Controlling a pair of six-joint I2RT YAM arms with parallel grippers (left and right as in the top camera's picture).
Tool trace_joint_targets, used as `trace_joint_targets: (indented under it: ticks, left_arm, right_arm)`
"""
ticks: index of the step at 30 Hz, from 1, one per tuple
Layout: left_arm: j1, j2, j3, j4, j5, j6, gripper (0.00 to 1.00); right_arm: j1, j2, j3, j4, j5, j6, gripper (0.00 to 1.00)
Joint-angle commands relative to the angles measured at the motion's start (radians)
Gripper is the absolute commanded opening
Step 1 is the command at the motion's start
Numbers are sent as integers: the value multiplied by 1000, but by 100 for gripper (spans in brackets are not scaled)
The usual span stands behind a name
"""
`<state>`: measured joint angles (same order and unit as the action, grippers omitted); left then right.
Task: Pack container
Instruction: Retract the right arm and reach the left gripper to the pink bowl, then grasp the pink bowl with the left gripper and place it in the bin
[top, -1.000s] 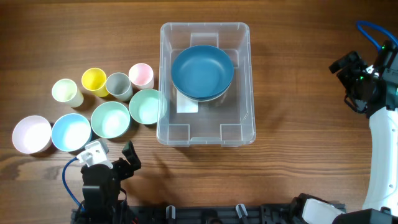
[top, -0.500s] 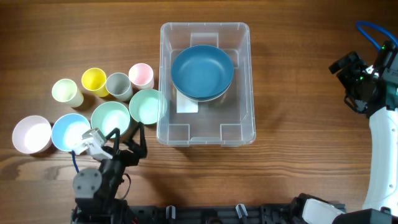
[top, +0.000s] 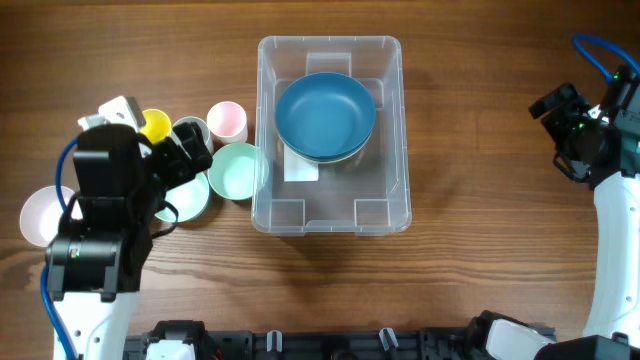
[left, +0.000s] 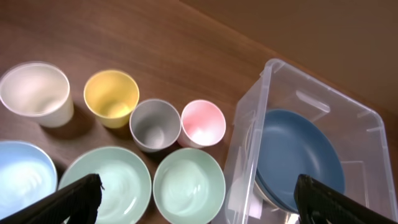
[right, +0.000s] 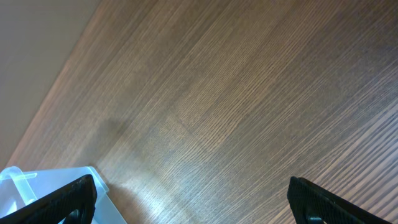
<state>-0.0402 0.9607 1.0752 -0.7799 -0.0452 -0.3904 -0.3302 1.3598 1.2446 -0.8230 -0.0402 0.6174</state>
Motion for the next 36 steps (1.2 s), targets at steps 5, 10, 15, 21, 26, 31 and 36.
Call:
trace_joint_targets:
  ticks: [5,10,15,21,26,31,36]
  left_arm:
    - [260,100,36,-186,-225,-307,100]
    - [520,224,36,-193,-213,-390,100]
    - [771,414,36,-133,-58,-360,100]
    - [929,628,36,-95,76,-297,94]
    - [965,720,36,-60,74,-286,82]
    - [969,767,32,-45,4,-286,61]
    - [970,803,-12,-3,-1,-286,41]
  right_arm:
    - [2,5,5,3,10,14,100]
    - [2,5,5,3,10,14,100]
    - [2,5,5,3,10,14,100]
    - [2,5,5,3,10,14,99]
    - [2,5,5,3,10,14,100]
    - [2,5,5,3,10,14,100]
    - [2,5,5,3,10,14,100]
